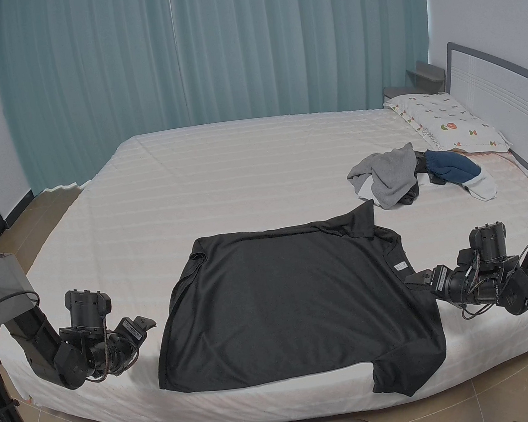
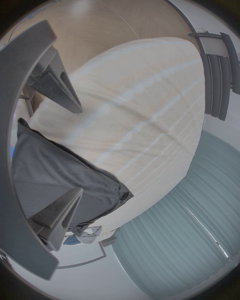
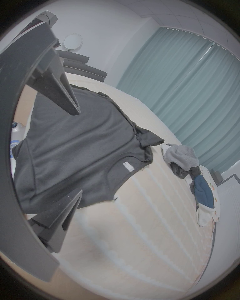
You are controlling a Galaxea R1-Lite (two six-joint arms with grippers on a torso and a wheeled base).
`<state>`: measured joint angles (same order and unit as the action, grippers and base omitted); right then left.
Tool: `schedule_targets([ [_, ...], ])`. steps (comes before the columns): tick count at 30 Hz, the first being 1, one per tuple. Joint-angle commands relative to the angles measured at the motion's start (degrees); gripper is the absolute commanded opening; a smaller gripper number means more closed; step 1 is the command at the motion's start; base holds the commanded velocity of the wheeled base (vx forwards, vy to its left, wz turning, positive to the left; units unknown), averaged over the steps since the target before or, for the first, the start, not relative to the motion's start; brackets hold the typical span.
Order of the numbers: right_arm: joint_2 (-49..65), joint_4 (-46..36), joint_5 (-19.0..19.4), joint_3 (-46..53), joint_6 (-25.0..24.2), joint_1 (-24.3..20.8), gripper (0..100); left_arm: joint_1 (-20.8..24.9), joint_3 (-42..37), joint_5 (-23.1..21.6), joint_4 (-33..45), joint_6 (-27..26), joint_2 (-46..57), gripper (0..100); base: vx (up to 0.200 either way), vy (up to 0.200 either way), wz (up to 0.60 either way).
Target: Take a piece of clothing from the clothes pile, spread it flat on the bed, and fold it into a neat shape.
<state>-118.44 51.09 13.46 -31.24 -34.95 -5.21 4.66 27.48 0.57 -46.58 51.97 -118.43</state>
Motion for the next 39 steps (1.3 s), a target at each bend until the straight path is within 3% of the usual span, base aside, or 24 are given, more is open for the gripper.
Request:
schedule_targets([
  [1, 1.6, 0.0, 0.3, -0.5, 0.1, 1.2, 100, 0.1, 0.4, 0.0, -0.4, 1.3, 0.2, 100, 0.2, 0.0, 0.0],
  [24, 1.1, 0.0, 0.4, -1.2, -0.4, 1.9, 100, 0.9, 2.1, 0.0, -1.1, 2.2, 0.6, 100, 0.043, 0.0, 0.0],
  [39, 1.1, -0.3, 0.6, -0.5, -3.3, -0.9, 100, 4.9, 21.0, -2.0, 3.4, 2.0, -6.8, 100, 0.0, 0.0, 0.0],
])
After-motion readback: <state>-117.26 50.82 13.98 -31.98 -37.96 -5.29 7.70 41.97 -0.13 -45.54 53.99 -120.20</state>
